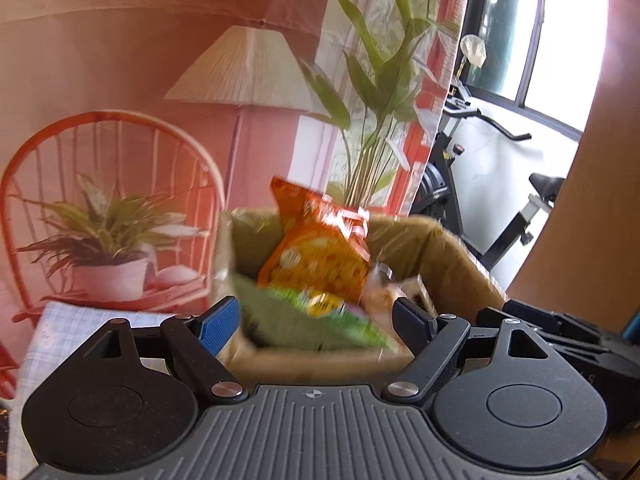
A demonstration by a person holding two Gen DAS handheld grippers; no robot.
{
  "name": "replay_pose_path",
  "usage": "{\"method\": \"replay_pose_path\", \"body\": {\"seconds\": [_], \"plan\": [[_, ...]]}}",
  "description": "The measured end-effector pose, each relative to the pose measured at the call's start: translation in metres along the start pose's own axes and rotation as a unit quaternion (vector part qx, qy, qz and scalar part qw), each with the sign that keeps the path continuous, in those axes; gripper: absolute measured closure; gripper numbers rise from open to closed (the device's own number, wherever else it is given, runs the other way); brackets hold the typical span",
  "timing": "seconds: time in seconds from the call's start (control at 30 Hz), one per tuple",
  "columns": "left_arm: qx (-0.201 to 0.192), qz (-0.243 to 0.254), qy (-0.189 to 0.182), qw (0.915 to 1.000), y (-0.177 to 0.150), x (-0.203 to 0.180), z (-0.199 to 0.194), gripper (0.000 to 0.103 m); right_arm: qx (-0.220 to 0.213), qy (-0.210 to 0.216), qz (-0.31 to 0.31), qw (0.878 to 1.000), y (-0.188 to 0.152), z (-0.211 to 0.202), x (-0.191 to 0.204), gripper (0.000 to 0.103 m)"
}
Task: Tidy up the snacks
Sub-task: 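Move both tools back down to the remaining snacks on the table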
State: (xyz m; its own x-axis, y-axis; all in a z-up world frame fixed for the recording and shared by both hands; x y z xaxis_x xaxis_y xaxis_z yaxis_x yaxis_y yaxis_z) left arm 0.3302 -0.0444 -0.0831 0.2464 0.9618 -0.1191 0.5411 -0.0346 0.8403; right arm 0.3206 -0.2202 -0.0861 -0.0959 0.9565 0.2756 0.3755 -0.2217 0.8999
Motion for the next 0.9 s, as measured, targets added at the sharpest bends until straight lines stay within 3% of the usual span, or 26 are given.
{"method": "replay_pose_path", "body": {"seconds": [0.27, 0.47, 0.67, 0.9], "plan": [[0.03, 0.013, 0.014, 0.9994, -0.063, 0.025, -0.027, 0.018, 0.039, 0.022, -0.003, 0.999, -0.061, -0.026, 0.021, 0.04], [0.047, 0.009, 0.027, 0.9985, -0.109, 0.036, -0.035, 0.018, 0.098, 0.018, -0.011, 0.995, -0.121, -0.041, 0.024, 0.04], [0.062, -0.007, 0.042, 0.9972, -0.144, 0.043, -0.032, 0.018, 0.168, 0.015, -0.028, 0.985, -0.175, -0.049, 0.018, 0.04], [0.09, -0.049, 0.046, 0.9937, -0.174, 0.045, -0.024, 0.018, 0.227, 0.018, -0.117, 0.967, -0.206, -0.06, 0.02, 0.04]]}}
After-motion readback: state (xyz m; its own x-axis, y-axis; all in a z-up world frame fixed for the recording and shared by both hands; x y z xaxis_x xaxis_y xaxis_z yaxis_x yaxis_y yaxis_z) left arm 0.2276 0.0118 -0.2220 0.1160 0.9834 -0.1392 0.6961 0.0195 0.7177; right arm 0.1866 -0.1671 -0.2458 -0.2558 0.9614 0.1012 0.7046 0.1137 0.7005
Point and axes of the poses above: each gripper's, at about its wrist camera, not at the fingertips, and z roughly the way its jaws point, x to its left, y to its top, the point moved 2 cm from there along z, roughly the way its jaws point, and after that the axes turned 3 degrees about y, right-handed, at the moved point
